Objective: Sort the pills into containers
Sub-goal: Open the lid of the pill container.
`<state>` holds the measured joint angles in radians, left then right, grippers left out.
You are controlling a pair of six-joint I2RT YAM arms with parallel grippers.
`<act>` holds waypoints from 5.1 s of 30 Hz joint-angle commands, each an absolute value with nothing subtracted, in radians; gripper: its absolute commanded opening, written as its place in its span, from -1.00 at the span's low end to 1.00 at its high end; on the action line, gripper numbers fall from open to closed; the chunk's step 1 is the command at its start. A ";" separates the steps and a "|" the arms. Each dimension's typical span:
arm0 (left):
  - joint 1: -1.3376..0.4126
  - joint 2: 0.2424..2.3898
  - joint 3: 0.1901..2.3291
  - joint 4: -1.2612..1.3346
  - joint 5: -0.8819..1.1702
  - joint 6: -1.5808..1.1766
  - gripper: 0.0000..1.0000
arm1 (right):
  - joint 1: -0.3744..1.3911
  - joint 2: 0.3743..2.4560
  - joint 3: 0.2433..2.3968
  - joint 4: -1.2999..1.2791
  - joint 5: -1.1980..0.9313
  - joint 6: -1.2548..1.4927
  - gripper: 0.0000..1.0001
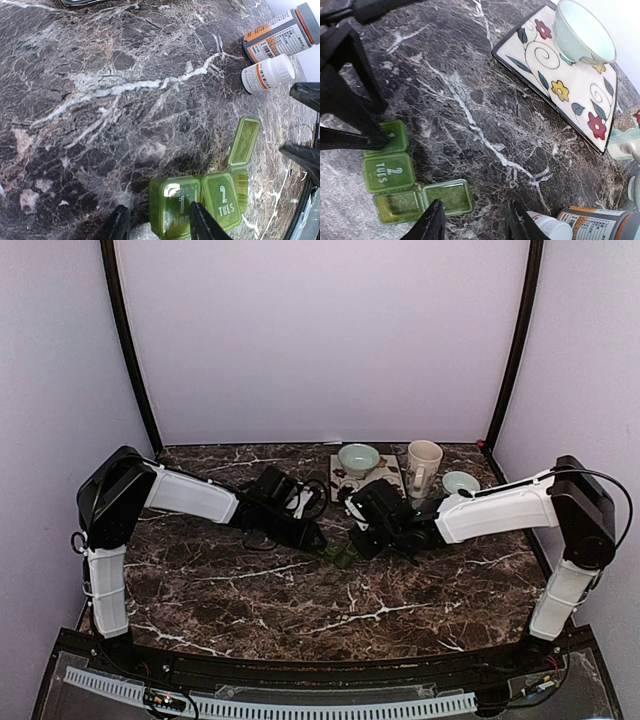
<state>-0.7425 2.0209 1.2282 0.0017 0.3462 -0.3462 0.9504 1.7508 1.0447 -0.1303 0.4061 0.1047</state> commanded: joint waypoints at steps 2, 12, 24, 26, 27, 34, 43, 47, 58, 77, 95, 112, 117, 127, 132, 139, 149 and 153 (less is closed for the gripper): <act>-0.752 2.002 1.229 -0.075 0.331 -0.328 -0.16 | 0.992 1.685 0.999 -0.049 0.423 0.094 -0.10; -0.753 1.999 1.229 -0.077 0.331 -0.326 -0.16 | 1.046 1.707 0.978 -0.001 0.387 0.094 0.10; -0.753 2.000 1.228 -0.074 0.332 -0.325 -0.16 | 1.066 1.763 1.007 0.013 0.364 0.081 0.13; -0.753 2.000 1.227 -0.072 0.334 -0.325 -0.16 | 1.069 1.771 1.013 0.017 0.368 0.078 0.13; -0.753 2.000 1.227 -0.073 0.334 -0.326 -0.16 | 1.069 1.775 1.016 0.016 0.368 0.077 0.13; -0.753 2.001 1.227 -0.071 0.342 -0.323 -0.16 | 1.070 1.789 1.024 0.033 0.377 0.075 0.13; -0.753 2.002 1.230 -0.072 0.348 -0.321 -0.16 | 1.070 1.822 1.047 0.038 0.363 0.072 0.14; -0.753 2.002 1.230 -0.072 0.350 -0.321 -0.16 | 1.070 1.831 1.055 0.038 0.356 0.071 0.14; -0.753 2.002 1.230 -0.072 0.351 -0.319 -0.16 | 1.071 1.863 1.077 0.025 0.357 0.067 0.16; -0.753 2.002 1.220 -0.066 0.357 -0.319 -0.17 | 1.071 1.902 1.090 0.017 0.428 0.065 0.16; -0.755 2.003 1.210 -0.063 0.354 -0.316 -0.17 | 1.066 1.886 1.076 0.038 0.509 0.057 0.16; -0.758 2.005 1.218 -0.074 0.341 -0.304 -0.17 | 1.047 1.850 1.057 0.064 0.542 0.060 0.16; -0.758 2.005 1.217 -0.075 0.341 -0.305 -0.17 | 1.036 1.836 1.047 0.072 0.546 0.065 0.16; -0.759 2.010 1.229 -0.078 0.339 -0.304 -0.17 | 1.016 1.835 1.049 0.067 0.529 0.070 0.16; -0.759 2.011 1.230 -0.080 0.340 -0.305 -0.17 | 1.003 1.843 1.060 0.057 0.523 0.077 0.16; -0.761 2.014 1.233 -0.079 0.340 -0.303 -0.17 | 0.985 1.859 1.082 0.042 0.502 0.084 0.16; -0.761 2.018 1.238 -0.082 0.339 -0.299 -0.17 | 0.965 1.880 1.106 0.033 0.469 0.098 0.17; -0.761 2.019 1.238 -0.082 0.339 -0.299 -0.17 | 0.957 1.893 1.122 0.022 0.461 0.107 0.17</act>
<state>-0.7502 2.0212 1.2339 -0.0090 0.3500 -0.3210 0.9699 1.8687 1.0870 0.0311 0.4782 0.0879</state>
